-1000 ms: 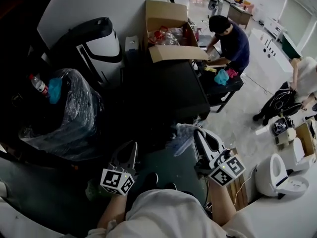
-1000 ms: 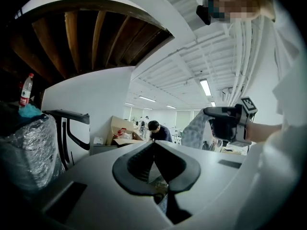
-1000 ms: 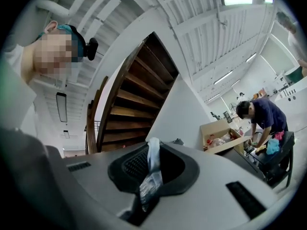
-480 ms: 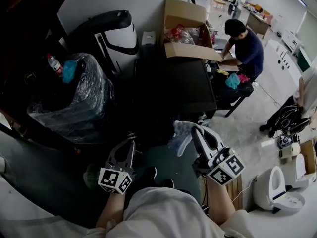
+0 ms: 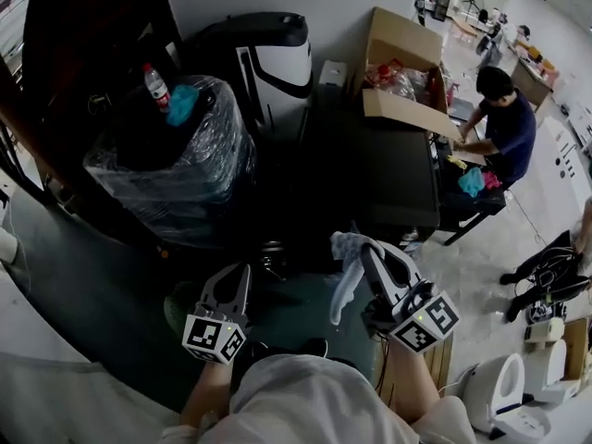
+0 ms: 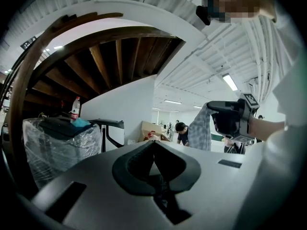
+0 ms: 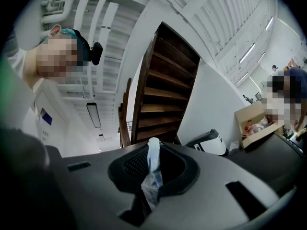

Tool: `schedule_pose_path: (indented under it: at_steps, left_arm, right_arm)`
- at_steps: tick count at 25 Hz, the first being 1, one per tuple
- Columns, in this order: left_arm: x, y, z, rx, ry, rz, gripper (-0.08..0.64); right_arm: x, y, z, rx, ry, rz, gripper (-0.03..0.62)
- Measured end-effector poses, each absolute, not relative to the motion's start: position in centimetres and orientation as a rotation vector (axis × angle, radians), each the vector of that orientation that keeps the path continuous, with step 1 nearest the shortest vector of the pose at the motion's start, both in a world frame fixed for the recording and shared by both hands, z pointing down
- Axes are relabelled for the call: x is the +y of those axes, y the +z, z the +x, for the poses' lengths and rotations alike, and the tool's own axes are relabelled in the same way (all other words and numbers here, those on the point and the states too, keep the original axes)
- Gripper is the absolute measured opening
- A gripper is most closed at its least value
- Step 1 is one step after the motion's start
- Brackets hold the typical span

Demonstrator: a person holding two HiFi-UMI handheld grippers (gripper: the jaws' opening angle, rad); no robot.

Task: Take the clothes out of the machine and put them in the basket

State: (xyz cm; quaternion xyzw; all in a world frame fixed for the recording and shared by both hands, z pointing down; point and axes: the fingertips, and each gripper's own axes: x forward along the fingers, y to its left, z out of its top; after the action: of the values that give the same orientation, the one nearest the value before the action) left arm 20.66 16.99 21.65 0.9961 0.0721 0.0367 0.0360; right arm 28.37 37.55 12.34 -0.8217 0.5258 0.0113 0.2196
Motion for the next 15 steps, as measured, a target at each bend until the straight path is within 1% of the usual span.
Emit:
schedule_pose_path:
  at_steps: [7,15]
  left_arm:
    - [11.4,21.7,17.4,0.062,0.096,3.053,0.020]
    - [3.5,21.7,12.0,-0.113,0.083,3.037,0.020]
  right_arm:
    - [31.0,11.6,26.9,1.583,-0.004,-2.158,0.031]
    - [22.3,9.5,23.4,1.706,-0.003,-2.048,0.031]
